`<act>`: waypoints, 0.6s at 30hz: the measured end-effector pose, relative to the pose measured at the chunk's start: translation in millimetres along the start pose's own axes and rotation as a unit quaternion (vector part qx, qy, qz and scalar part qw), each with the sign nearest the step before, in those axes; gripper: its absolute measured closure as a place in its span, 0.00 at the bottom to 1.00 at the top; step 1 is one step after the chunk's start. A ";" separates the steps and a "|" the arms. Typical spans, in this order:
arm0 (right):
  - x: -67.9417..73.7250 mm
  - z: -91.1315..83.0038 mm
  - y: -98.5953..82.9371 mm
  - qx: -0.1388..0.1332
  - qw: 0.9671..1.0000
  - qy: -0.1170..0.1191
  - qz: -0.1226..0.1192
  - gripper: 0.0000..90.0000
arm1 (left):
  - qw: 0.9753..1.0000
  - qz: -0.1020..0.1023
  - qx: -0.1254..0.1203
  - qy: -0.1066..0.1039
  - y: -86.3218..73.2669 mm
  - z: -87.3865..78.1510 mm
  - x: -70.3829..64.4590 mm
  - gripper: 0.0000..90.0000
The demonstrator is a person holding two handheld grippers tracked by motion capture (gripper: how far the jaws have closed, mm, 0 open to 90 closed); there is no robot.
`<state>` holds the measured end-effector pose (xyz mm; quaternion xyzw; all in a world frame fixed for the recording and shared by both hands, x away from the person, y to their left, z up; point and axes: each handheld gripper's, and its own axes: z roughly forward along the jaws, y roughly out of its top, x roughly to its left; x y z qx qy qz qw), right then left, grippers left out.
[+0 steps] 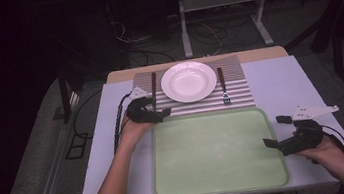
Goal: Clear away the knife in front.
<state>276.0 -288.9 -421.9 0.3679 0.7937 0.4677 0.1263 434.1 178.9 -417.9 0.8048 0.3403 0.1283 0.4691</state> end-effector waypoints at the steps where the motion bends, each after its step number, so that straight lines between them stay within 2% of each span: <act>1: -0.1 0.1 0.0 0.000 1.000 0.000 -0.001 0.00 | 1.000 0.001 0.002 0.003 0.0 1.2 1.3 0.07; 7: -0.3 -0.5 0.0 -0.002 1.000 -0.001 0.000 0.00 | 1.000 0.003 0.002 0.018 1.9 5.2 7.8 0.18; 15: -0.8 -0.1 -0.3 0.001 1.000 0.000 0.000 0.00 | 1.000 0.008 0.003 0.030 3.1 10.2 18.5 0.40; 18: -0.7 -0.2 -0.5 0.001 1.000 0.001 0.000 0.00 | 0.999 0.003 0.002 0.034 2.7 12.1 22.1 0.49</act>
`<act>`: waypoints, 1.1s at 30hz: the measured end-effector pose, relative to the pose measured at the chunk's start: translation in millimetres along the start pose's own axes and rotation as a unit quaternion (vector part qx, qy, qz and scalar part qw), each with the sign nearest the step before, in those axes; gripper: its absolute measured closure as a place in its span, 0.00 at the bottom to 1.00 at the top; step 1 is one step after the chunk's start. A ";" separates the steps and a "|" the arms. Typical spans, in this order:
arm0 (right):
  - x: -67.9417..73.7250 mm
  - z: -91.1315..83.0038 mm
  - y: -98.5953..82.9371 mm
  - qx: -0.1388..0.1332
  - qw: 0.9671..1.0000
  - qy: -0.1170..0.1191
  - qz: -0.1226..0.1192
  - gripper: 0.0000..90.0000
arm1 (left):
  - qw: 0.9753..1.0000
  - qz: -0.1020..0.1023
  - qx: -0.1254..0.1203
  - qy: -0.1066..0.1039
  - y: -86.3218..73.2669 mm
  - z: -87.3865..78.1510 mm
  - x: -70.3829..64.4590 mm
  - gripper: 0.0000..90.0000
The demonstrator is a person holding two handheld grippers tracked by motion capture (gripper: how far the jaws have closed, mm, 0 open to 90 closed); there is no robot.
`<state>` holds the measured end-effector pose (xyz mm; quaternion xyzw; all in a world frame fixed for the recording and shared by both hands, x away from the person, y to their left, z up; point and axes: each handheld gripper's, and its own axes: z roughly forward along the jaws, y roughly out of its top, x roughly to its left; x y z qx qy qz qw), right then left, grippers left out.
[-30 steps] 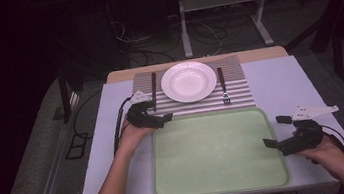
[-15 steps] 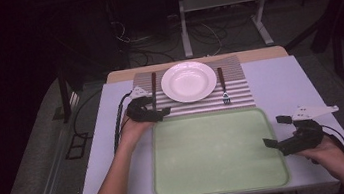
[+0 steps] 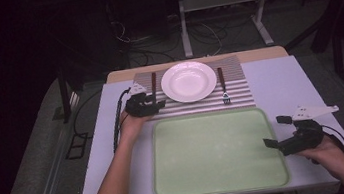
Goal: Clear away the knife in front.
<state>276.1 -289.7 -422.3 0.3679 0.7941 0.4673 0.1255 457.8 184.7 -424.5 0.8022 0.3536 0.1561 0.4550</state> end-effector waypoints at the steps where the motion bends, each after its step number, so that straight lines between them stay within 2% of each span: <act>1: 0.1 0.0 0.0 0.000 1.000 0.000 0.001 0.00 | 1.000 0.000 0.002 0.000 -0.1 0.6 1.2 0.52; 9: -0.9 -0.4 -0.7 -0.001 1.000 0.001 0.001 0.00 | 1.000 0.007 0.015 0.015 0.9 8.0 9.0 0.66; 18: -2.3 0.1 -1.7 0.001 1.000 0.001 0.003 0.00 | 0.999 -0.005 0.032 0.031 6.1 19.9 22.4 0.99; 33: -2.9 -0.6 -1.7 -0.001 1.000 0.002 0.004 0.00 | 0.996 -0.031 0.061 0.050 15.8 45.8 37.4 0.99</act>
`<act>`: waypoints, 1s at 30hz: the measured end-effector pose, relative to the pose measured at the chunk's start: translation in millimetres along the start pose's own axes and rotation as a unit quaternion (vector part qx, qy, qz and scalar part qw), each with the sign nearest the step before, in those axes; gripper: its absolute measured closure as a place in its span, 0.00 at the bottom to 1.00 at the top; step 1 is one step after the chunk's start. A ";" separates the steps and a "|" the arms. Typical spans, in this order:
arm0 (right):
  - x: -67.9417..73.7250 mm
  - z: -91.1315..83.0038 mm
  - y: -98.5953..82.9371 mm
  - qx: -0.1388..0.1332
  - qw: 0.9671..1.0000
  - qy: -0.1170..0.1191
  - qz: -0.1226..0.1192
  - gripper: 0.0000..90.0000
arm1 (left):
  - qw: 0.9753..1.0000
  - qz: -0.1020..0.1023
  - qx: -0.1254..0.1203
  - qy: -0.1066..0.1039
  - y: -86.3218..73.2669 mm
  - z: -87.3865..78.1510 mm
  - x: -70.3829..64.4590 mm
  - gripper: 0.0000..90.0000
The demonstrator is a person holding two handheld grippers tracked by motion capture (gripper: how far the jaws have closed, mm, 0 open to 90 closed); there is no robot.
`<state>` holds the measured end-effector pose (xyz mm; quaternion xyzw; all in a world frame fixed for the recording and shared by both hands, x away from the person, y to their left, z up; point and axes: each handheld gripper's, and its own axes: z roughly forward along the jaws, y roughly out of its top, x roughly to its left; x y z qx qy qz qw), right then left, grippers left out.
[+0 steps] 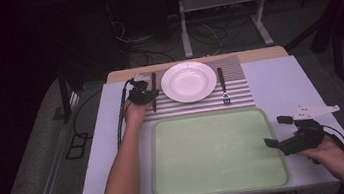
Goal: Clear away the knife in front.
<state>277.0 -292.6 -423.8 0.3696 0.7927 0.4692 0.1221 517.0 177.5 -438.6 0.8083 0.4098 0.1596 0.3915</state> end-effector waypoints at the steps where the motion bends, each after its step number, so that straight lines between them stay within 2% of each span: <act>1: 0.0 -0.2 0.0 -0.001 1.000 0.000 0.000 0.00 | 1.000 -0.001 0.002 0.003 0.4 1.7 0.8 0.99; 15: -0.7 -1.5 -0.2 -0.003 1.000 0.001 0.002 0.00 | 1.000 -0.008 0.022 0.007 -1.7 15.5 1.5 0.99; 18: -0.9 -1.6 -0.2 -0.003 1.000 0.001 0.002 0.00 | 0.999 -0.009 0.029 0.011 -3.1 16.4 2.7 0.99; 30: -1.0 -2.2 -0.1 -0.004 1.000 0.001 0.003 0.00 | 0.999 -0.012 0.032 0.012 -4.0 14.1 5.9 1.00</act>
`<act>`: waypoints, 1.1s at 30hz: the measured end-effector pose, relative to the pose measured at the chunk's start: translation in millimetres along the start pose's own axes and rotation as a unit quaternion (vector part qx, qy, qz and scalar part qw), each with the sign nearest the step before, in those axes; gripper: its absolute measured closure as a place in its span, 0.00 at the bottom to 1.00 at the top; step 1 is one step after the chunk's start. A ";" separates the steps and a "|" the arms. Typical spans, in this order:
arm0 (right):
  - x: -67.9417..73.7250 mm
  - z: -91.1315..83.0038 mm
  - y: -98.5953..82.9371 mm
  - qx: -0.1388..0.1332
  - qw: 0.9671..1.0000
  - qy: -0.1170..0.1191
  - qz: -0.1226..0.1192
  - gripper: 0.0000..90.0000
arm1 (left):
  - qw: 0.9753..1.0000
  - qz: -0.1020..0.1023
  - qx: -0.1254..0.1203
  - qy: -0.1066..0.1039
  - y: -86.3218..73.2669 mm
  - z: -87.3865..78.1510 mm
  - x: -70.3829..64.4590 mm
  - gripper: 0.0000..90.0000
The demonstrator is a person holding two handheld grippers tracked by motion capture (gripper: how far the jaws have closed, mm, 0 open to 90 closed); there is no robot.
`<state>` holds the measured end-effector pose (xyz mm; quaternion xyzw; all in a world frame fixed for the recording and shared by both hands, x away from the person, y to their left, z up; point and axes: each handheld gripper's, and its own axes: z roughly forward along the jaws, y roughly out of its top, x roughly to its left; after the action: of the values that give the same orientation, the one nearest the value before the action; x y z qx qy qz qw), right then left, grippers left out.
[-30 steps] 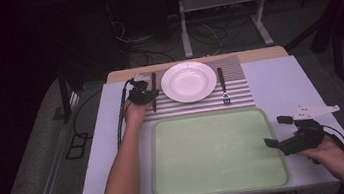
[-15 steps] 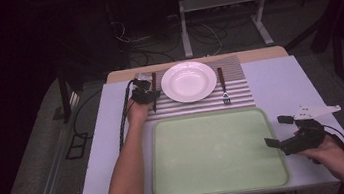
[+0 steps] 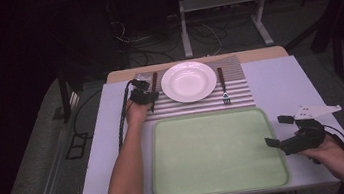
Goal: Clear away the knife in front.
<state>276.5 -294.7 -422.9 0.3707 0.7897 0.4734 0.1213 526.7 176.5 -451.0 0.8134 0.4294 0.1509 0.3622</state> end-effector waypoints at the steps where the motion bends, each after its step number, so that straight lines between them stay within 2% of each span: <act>1: 0.0 0.0 0.0 0.000 1.000 0.000 0.000 0.00 | 1.000 0.000 0.000 0.001 -0.2 -0.6 0.8 1.00; 22: -0.6 -0.6 0.1 -0.002 1.000 -0.001 0.002 0.00 | 1.000 0.002 0.017 0.021 -3.3 -10.8 13.8 1.00; 28: -0.8 -0.6 0.2 -0.002 1.000 -0.001 0.001 0.00 | 1.000 -0.004 0.000 0.026 0.3 -13.7 16.4 1.00; 31: -0.5 -0.5 0.3 -0.003 1.000 0.000 0.002 0.00 | 1.000 -0.005 0.002 0.028 3.7 -12.3 18.0 0.99; 33: -0.7 -0.4 0.2 -0.002 1.000 -0.001 0.001 0.00 | 1.000 -0.008 -0.002 0.030 7.4 -11.6 19.3 0.96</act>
<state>276.9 -295.4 -422.6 0.3721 0.7879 0.4752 0.1223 535.9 194.7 -438.9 0.8044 0.4463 0.1735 0.3517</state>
